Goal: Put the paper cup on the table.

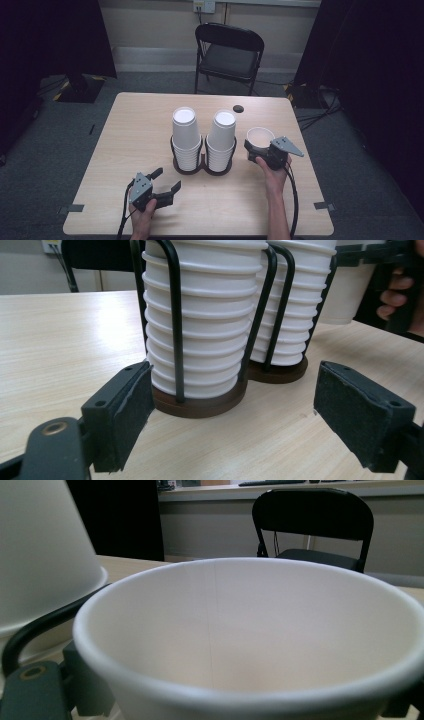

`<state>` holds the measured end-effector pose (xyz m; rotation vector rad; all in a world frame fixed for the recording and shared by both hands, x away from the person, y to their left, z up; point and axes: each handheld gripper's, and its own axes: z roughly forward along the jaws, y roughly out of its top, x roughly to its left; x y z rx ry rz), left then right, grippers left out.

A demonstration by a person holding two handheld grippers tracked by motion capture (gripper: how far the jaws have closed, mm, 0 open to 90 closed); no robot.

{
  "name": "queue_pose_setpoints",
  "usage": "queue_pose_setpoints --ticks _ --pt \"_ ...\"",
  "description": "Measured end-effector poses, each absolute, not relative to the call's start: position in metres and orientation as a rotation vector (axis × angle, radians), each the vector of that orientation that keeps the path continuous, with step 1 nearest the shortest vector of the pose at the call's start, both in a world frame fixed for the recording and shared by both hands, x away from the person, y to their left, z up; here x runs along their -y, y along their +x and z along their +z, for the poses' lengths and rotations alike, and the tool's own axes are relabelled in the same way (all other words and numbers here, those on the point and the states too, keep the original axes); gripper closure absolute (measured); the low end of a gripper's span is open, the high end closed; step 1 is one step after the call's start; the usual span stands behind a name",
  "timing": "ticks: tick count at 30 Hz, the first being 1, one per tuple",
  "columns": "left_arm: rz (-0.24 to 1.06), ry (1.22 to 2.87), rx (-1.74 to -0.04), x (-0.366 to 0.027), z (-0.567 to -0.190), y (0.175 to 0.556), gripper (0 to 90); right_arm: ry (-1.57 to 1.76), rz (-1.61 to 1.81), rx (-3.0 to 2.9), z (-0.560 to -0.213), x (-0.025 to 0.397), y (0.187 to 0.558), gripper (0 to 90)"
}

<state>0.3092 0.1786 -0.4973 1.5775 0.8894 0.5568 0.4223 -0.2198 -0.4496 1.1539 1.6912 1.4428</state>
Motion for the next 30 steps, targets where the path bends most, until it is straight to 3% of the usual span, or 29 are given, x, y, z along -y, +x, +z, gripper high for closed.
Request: queue_pose_setpoints --ticks 12,30 --pt "0.541 1.569 -0.870 -0.181 -0.498 0.309 16.1 1.237 1.406 -1.702 -0.469 0.222 0.448 9.8" --pt "0.562 1.564 -0.869 -0.180 -0.498 0.307 16.1 1.215 1.303 -1.779 -0.482 0.218 0.441 11.0"
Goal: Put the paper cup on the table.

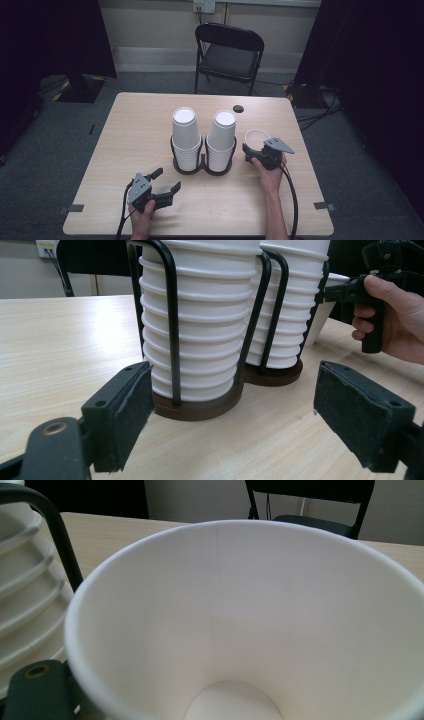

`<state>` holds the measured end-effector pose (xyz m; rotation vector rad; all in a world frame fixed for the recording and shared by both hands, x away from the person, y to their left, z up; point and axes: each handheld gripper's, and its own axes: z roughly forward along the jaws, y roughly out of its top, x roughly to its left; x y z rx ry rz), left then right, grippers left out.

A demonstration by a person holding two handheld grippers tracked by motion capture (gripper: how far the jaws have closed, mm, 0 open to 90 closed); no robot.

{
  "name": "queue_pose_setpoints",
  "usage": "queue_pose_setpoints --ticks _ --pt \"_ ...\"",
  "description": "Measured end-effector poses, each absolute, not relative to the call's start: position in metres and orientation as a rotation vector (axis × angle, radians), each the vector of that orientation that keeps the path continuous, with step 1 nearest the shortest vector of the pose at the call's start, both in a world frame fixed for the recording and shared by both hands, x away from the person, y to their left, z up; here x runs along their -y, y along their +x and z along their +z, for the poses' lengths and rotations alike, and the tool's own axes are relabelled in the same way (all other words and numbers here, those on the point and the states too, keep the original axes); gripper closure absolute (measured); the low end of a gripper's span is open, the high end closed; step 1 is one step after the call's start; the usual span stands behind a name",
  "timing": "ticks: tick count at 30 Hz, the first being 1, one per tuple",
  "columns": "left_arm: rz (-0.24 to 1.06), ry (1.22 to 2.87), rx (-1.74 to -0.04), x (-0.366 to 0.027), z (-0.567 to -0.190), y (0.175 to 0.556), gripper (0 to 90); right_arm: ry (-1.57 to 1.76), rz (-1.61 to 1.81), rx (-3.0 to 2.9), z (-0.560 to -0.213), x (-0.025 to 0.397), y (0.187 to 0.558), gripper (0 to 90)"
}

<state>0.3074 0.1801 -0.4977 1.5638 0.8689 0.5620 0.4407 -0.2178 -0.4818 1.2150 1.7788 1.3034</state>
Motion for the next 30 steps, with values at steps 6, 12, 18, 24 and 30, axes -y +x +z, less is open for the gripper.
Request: queue_pose_setpoints --ticks 6,12,18,24,30 --pt "0.564 1.563 -0.868 -0.180 -0.498 0.307 16.1 1.236 1.284 -1.800 -0.484 0.219 0.442 12.0" --pt "0.563 1.559 -0.865 -0.180 -0.498 0.307 16.1 1.277 1.229 -1.846 -0.489 0.218 0.441 13.1" --pt "0.565 1.557 -0.866 -0.180 -0.498 0.307 16.1 1.331 1.203 -1.869 -0.493 0.220 0.441 13.2" --pt "0.565 1.555 -0.867 -0.180 -0.498 0.307 16.1 1.341 1.173 -1.888 -0.492 0.220 0.438 13.2" --pt "0.564 1.551 -0.867 -0.181 -0.498 0.307 16.1 1.337 1.158 -1.895 -0.490 0.218 0.433 13.4"
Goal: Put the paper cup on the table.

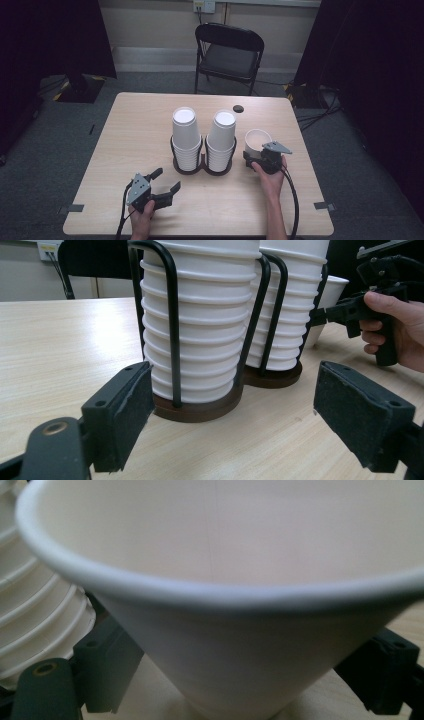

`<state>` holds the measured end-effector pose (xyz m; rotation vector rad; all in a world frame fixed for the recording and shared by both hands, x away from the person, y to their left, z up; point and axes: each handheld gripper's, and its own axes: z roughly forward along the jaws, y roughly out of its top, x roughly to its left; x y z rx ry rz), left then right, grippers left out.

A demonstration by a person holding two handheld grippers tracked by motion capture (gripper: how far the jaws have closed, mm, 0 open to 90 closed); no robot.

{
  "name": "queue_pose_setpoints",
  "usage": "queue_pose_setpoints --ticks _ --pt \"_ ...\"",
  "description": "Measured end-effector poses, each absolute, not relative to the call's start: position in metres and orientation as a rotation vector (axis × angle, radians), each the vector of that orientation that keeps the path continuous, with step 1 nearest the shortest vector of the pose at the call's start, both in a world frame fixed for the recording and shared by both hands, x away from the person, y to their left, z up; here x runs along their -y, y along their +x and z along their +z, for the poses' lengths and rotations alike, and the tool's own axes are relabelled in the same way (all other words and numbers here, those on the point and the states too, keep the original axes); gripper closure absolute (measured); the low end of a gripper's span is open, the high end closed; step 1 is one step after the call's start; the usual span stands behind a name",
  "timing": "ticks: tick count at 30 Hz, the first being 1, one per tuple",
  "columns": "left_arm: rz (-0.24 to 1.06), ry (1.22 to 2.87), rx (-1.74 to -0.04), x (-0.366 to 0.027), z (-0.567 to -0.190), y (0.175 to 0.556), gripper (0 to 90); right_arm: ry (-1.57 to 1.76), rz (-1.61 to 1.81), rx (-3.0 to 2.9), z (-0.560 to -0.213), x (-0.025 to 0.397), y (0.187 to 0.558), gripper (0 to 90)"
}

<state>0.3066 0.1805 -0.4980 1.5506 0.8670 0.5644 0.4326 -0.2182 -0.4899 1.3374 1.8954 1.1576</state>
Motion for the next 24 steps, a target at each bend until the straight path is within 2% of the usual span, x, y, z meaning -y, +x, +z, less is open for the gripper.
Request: queue_pose_setpoints --ticks 10,24 --pt "0.566 1.550 -0.865 -0.180 -0.498 0.306 16.1 1.358 1.164 -1.875 -0.492 0.220 0.421 13.3" --pt "0.579 1.560 -0.882 -0.179 -0.498 0.306 16.2 1.350 1.260 -1.786 -0.485 0.226 0.382 13.9"
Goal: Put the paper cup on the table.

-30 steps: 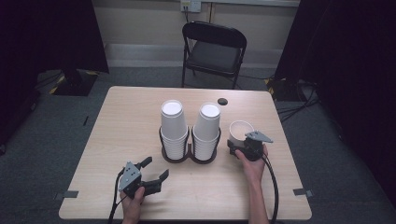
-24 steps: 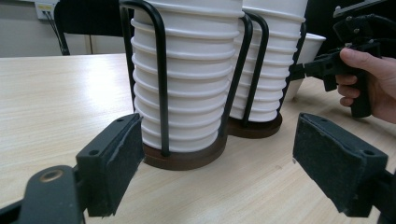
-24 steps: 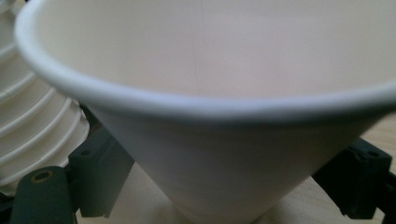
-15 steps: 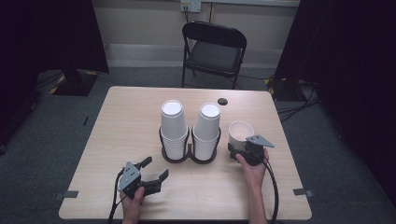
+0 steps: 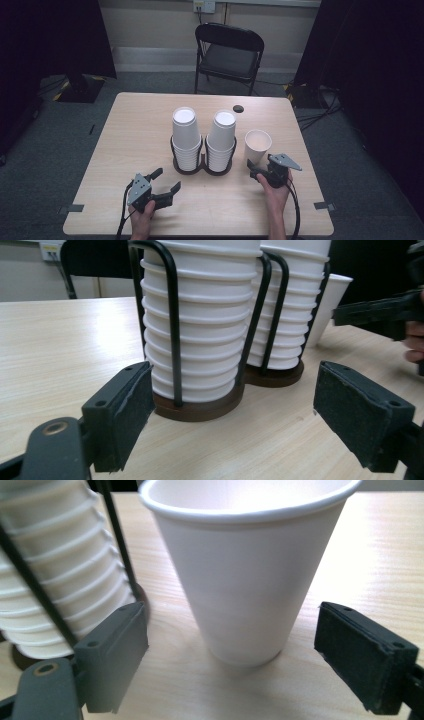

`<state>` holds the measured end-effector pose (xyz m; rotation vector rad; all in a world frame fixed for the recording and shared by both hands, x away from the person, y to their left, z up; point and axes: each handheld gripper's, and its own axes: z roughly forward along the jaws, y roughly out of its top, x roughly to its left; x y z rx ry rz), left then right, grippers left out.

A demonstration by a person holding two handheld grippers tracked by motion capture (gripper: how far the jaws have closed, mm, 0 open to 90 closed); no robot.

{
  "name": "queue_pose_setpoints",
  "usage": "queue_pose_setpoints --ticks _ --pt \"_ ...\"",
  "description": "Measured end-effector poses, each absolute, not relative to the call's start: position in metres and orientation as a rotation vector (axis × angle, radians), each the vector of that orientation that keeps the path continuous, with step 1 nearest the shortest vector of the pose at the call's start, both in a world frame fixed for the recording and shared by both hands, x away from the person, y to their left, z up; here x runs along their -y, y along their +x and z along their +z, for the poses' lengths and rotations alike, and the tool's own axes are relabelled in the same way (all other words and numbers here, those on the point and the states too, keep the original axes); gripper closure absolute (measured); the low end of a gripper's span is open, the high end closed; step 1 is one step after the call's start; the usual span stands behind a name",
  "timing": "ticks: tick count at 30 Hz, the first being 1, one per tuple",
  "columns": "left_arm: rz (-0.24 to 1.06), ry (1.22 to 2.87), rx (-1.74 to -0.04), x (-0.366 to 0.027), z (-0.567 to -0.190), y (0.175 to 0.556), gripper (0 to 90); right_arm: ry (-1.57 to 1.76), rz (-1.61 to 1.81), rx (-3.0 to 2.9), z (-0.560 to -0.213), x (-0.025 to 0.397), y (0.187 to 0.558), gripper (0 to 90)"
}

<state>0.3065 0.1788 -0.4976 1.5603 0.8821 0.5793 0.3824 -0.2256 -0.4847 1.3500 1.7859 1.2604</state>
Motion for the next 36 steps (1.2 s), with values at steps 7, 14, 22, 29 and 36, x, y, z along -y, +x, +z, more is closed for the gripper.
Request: queue_pose_setpoints --ticks 7,14,22,29,36 --pt "0.598 1.557 -0.901 -0.178 -0.497 0.306 16.7 1.304 1.328 -1.757 -0.482 0.221 0.363 14.2" --pt "0.626 1.553 -0.919 -0.176 -0.497 0.304 16.8 1.258 1.385 -1.755 -0.480 0.212 0.347 15.3" --pt "0.628 1.557 -0.951 -0.177 -0.497 0.304 16.9 1.212 1.446 -1.756 -0.483 0.201 0.333 16.2" --pt "0.651 1.560 -0.927 -0.175 -0.497 0.301 16.9 1.176 1.483 -1.804 -0.494 0.180 0.319 16.6" --pt "0.642 1.557 -0.916 -0.176 -0.497 0.301 16.9 1.101 1.504 -1.811 -0.495 0.168 0.313 15.2"
